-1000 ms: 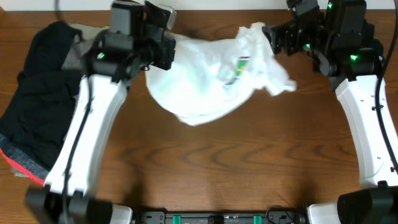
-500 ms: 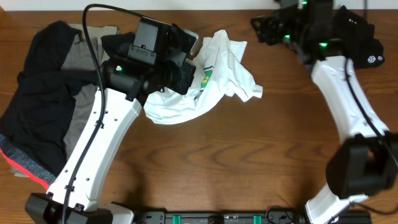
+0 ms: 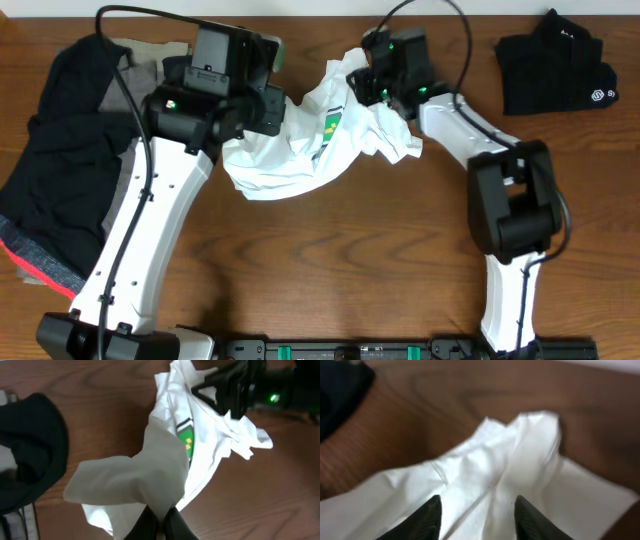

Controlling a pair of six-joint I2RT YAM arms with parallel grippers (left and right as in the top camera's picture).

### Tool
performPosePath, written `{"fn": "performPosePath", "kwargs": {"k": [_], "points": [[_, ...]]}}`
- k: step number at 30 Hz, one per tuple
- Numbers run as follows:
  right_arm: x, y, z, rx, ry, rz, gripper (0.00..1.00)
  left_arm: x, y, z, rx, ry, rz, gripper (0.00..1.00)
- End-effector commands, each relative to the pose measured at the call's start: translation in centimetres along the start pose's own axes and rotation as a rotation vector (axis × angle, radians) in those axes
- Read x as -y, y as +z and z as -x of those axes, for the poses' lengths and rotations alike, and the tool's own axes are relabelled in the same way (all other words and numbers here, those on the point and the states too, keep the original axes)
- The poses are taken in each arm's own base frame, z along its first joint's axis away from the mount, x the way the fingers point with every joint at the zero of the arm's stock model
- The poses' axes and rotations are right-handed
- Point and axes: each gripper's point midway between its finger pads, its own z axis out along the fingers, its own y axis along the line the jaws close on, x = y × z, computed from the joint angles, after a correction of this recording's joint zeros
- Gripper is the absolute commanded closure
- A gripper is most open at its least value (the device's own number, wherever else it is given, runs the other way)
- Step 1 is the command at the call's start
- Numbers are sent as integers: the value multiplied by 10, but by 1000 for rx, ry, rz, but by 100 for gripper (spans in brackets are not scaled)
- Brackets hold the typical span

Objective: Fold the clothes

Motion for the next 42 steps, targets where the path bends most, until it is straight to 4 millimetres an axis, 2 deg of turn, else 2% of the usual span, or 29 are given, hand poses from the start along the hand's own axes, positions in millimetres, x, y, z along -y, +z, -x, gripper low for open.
{"fn": "performPosePath", "kwargs": {"k": [1, 6, 8, 9, 16, 20, 23, 26, 31, 34, 36, 39, 42], "points": [[-3, 9, -3, -2, 38, -36, 56, -11, 0, 1, 6, -26, 28, 94], [6, 19, -20, -37, 47, -104, 58, -13, 0, 2, 7, -30, 32, 94], [16, 21, -25, -45, 71, -160, 39, -13, 0, 2, 7, -30, 32, 94], [19, 21, -25, -43, 73, -173, 36, -13, 0, 2, 7, -30, 32, 94], [33, 19, -21, -24, 104, -198, 36, -16, 0, 2, 8, -29, 50, 94], [29, 21, -26, -38, 100, -194, 50, -16, 0, 2, 8, -29, 50, 94], [23, 23, -26, -37, 94, -182, 76, -16, 0, 2, 8, -29, 50, 94], [19, 23, -27, -41, 94, -161, 98, -17, 0, 2, 8, -29, 51, 94], [24, 19, -27, -53, 103, -172, 99, -17, -1, 2, 8, -29, 54, 94], [28, 0, -12, -40, 130, -176, 99, -21, -1, 2, 10, -29, 74, 94], [29, -24, 2, -34, 145, -167, 99, -24, -1, 3, 14, -29, 92, 94], [32, -75, 25, -26, 210, -176, 99, -24, -1, 6, 25, -28, 97, 94], [40, -131, 33, -44, 259, -217, 99, -24, -1, 8, 36, -27, 97, 94]]}}
